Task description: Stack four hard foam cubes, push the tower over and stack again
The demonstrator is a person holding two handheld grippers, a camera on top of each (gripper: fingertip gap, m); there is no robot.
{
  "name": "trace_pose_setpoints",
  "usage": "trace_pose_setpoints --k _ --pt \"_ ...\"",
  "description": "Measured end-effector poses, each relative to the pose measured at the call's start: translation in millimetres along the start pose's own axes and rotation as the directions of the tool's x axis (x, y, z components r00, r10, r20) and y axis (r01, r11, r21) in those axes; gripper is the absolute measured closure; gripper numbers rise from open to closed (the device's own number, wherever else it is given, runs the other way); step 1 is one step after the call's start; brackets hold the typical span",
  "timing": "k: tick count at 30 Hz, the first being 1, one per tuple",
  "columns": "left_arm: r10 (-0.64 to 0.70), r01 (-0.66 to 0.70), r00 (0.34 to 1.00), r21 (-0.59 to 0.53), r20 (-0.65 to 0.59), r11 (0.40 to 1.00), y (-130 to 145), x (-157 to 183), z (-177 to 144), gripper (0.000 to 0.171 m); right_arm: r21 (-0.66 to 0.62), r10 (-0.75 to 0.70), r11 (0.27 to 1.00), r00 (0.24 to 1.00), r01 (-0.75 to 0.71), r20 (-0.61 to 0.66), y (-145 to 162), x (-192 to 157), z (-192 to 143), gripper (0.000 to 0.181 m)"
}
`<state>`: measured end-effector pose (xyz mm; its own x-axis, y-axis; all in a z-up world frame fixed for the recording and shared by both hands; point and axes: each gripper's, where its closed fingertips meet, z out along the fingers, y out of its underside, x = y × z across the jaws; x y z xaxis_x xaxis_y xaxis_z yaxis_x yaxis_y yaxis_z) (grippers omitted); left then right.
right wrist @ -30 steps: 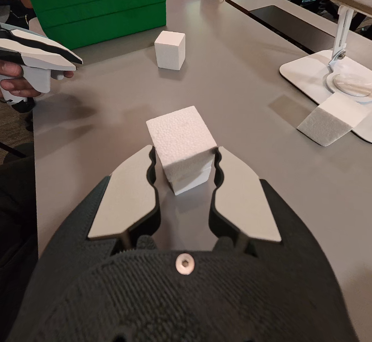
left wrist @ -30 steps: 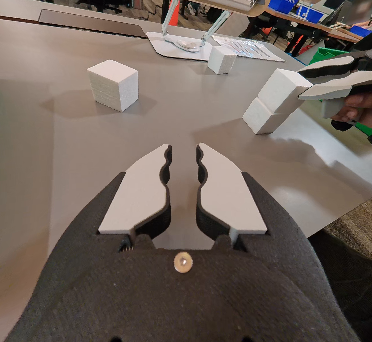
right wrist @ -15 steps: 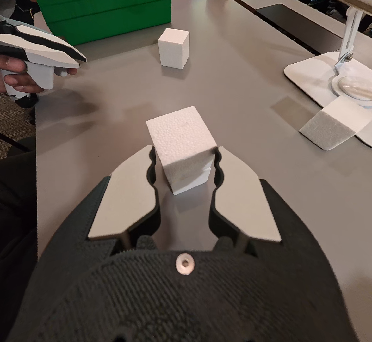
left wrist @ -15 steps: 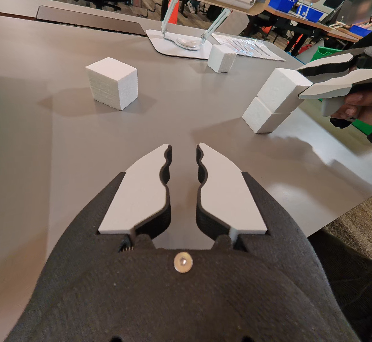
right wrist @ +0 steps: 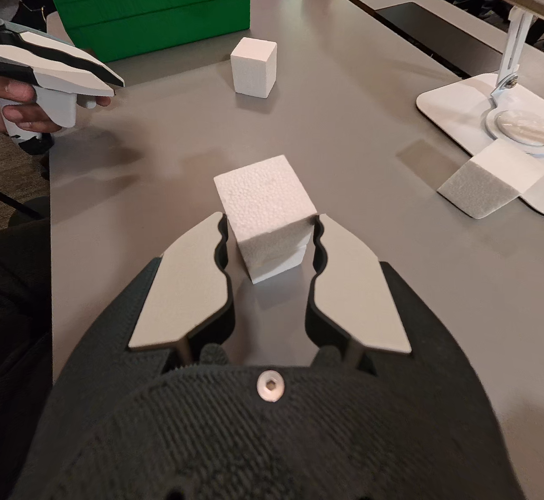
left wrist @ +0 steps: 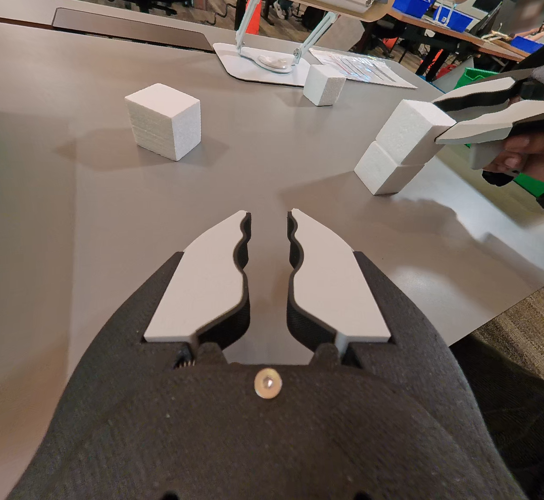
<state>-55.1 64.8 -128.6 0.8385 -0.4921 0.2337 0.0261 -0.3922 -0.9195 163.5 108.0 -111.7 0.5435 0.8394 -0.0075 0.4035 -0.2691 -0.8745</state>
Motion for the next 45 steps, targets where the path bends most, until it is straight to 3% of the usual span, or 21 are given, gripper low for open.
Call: trace_pose_setpoints --k 27,45 --pt "0.001 -0.001 1.0 -0.002 -0.003 1.0 0.4 0.9 0.2 0.148 -0.001 -0.005 1.0 1.0 0.005 0.012 0.8 -1.2 1.0 0.124" --pt "0.001 -0.001 1.0 -0.004 -0.005 1.0 0.8 1.5 0.4 0.148 -0.01 -0.001 1.0 1.0 0.0 -0.013 5.0 4.0 -4.5 0.115"
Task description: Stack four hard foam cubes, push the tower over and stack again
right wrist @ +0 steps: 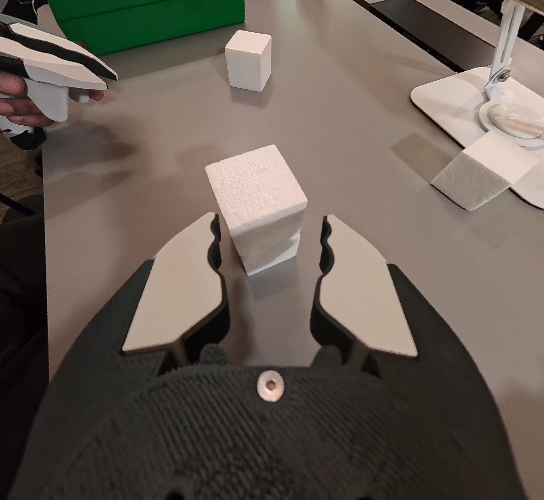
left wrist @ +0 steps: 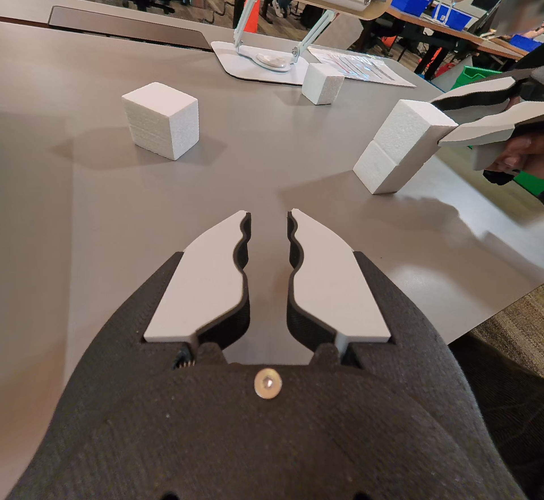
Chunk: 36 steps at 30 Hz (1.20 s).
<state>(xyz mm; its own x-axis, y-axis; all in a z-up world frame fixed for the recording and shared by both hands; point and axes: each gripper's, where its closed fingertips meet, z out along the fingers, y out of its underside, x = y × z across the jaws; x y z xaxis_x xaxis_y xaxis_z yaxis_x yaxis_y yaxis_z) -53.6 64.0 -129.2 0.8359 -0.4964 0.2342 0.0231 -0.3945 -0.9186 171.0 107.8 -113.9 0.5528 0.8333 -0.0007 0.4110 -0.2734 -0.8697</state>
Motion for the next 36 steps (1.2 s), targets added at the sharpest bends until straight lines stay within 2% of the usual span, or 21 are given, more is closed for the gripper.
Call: trace_pose_setpoints --k 8,15,22,36 --pt "-0.001 0.001 1.0 0.001 -0.001 1.0 0 0 0 0.148 -0.019 0.006 1.0 1.0 -0.006 0.002 6 1 0 0.112" --pt "-0.001 0.001 1.0 0.003 0.001 1.0 -1 -1 -1 0.148 -0.109 -0.006 0.994 1.0 0.009 0.029 30 -5 10 0.108" --pt "-0.002 0.002 1.0 0.004 0.002 1.0 -1 -1 -1 0.148 -0.19 -0.049 0.981 0.999 0.048 -0.001 48 -3 20 0.109" --pt "-0.001 0.001 1.0 0.003 0.004 1.0 -1 -1 -1 0.148 -0.198 -0.057 0.979 0.997 0.046 -0.052 51 8 18 0.112"
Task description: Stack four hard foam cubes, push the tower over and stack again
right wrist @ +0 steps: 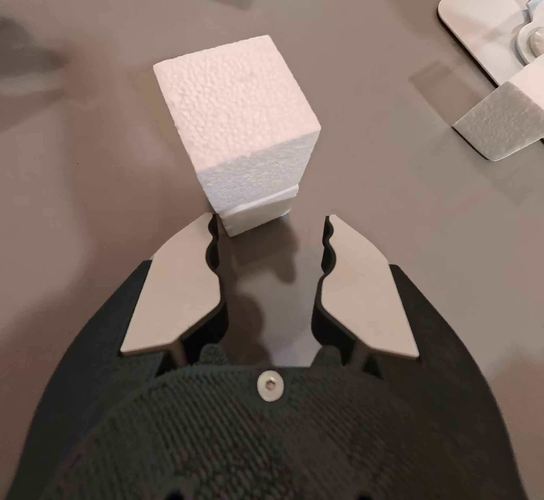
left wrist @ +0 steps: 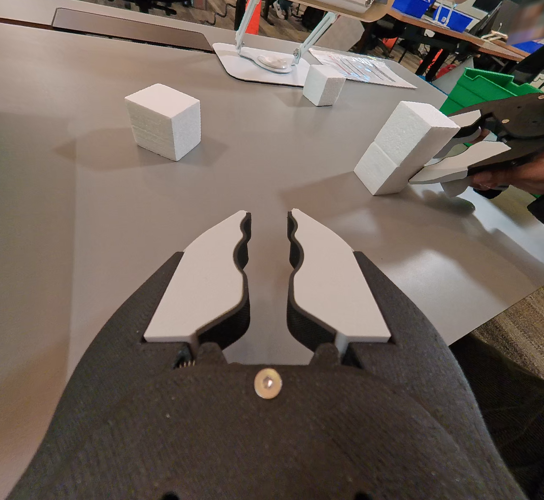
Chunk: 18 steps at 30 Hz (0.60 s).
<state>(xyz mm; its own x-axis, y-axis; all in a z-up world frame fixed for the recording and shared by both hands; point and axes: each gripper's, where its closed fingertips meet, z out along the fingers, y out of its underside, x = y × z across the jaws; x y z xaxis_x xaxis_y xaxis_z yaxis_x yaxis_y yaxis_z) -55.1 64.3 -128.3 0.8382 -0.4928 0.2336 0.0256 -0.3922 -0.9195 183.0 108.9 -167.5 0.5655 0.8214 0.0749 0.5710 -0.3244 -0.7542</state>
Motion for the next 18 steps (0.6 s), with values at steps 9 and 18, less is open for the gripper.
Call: trace_pose_setpoints --k 9,18 --pt "0.0 0.0 1.0 0.005 0.009 1.0 -1 -2 0 0.148 -0.053 0.078 0.996 0.976 -0.068 0.205 11 -19 -18 0.112" --pt "-0.047 0.044 0.997 0.05 0.061 0.998 -10 -19 -3 0.148 0.41 0.247 0.881 0.969 -0.236 0.026 -123 14 -99 0.108"
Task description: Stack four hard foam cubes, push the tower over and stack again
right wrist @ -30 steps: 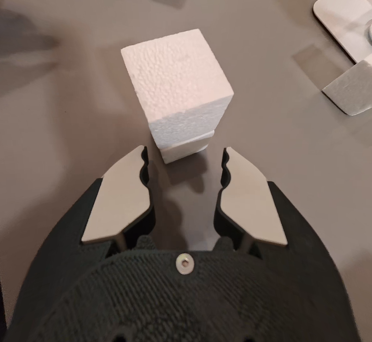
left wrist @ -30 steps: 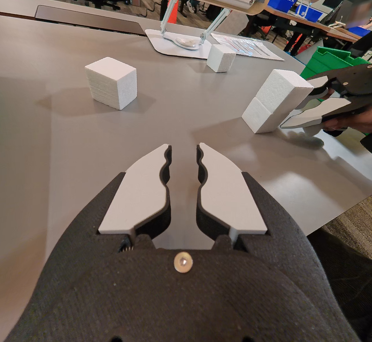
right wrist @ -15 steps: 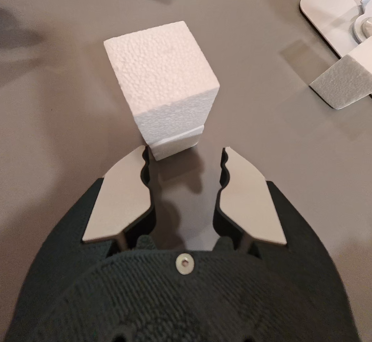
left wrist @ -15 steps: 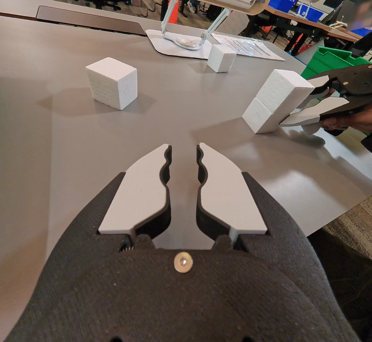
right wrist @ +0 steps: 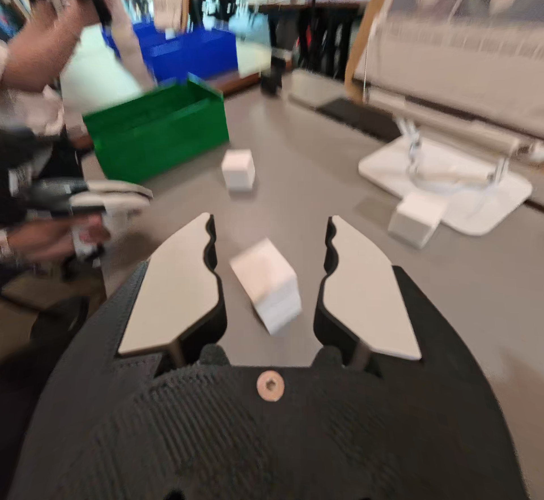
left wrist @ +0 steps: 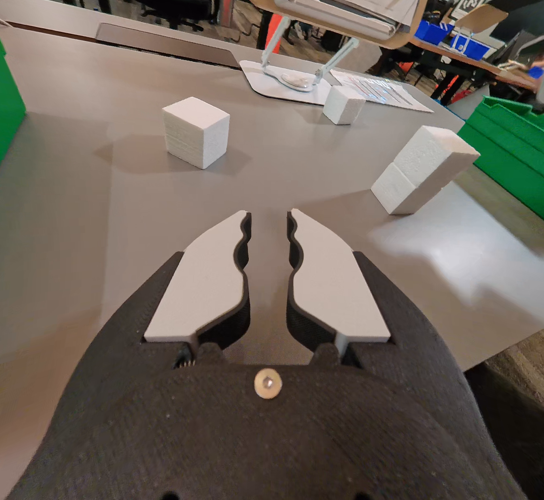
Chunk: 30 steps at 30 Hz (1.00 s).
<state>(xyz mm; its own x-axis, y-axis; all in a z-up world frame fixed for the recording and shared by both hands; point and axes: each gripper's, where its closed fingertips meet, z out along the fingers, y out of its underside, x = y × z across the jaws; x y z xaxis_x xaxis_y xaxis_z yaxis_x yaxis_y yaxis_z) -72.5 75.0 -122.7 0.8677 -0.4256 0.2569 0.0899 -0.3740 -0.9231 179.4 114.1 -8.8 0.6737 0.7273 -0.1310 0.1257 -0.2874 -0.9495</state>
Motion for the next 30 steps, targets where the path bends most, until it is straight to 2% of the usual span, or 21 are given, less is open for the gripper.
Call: trace_pose_setpoints --k 1,3,5,7,9,11,14,16,19,22,24,25,28,30 --pt "-0.014 0.014 1.0 0.011 0.01 1.0 -2 -3 -1 0.148 0.063 0.01 0.998 1.0 -0.01 -0.007 -19 -17 9 0.108" --pt "-0.049 0.047 0.998 0.037 0.041 0.998 -6 -11 -3 0.147 0.122 0.03 0.992 0.996 -0.039 0.079 -42 -67 37 0.107" --pt "-0.086 0.082 0.994 0.064 0.07 0.995 -10 -19 -6 0.146 0.112 0.043 0.992 0.987 -0.06 0.155 -44 -113 76 0.1" --pt "-0.127 0.117 0.986 0.096 0.106 0.988 -15 -30 -10 0.144 0.062 0.011 0.998 0.991 -0.019 0.134 -29 -138 124 0.092" --pt "-0.167 0.149 0.976 0.126 0.141 0.981 -19 -42 -15 0.142 0.011 -0.072 0.997 0.997 0.072 -0.01 -6 -130 175 0.083" --pt "-0.199 0.178 0.969 0.141 0.148 0.974 -20 -49 -18 0.142 -0.026 -0.151 0.988 0.975 0.149 -0.16 15 -107 217 0.088" --pt "-0.242 0.221 0.96 0.15 0.139 0.964 -20 -54 -19 0.142 -0.104 -0.206 0.977 0.938 0.184 -0.278 43 -79 258 0.092" --pt "-0.259 0.239 0.958 0.155 0.121 0.959 -22 -53 -19 0.143 -0.175 -0.204 0.972 0.936 0.158 -0.286 61 -68 275 0.092" --pt "-0.263 0.245 0.959 0.157 0.103 0.957 -24 -52 -16 0.144 -0.228 -0.19 0.965 0.941 0.127 -0.281 68 -59 289 0.095" --pt "-0.276 0.263 0.957 0.142 0.085 0.954 -21 -49 -13 0.144 -0.269 -0.166 0.958 0.954 0.097 -0.248 73 -58 299 0.112" --pt "-0.281 0.269 0.957 0.137 0.076 0.953 -21 -47 -13 0.144 -0.321 -0.145 0.944 0.968 0.074 -0.205 81 -60 304 0.114" --pt "-0.278 0.266 0.958 0.137 0.075 0.954 -21 -46 -13 0.144 -0.346 -0.141 0.936 0.972 0.07 -0.187 85 -61 304 0.122" --pt "-0.269 0.258 0.96 0.134 0.073 0.957 -21 -45 -12 0.144 -0.36 -0.136 0.93 0.979 0.074 -0.149 87 -65 304 0.122" --pt "-0.272 0.262 0.96 0.129 0.068 0.956 -19 -43 -12 0.144 -0.331 -0.154 0.938 0.98 0.106 -0.123 76 -73 296 0.123"
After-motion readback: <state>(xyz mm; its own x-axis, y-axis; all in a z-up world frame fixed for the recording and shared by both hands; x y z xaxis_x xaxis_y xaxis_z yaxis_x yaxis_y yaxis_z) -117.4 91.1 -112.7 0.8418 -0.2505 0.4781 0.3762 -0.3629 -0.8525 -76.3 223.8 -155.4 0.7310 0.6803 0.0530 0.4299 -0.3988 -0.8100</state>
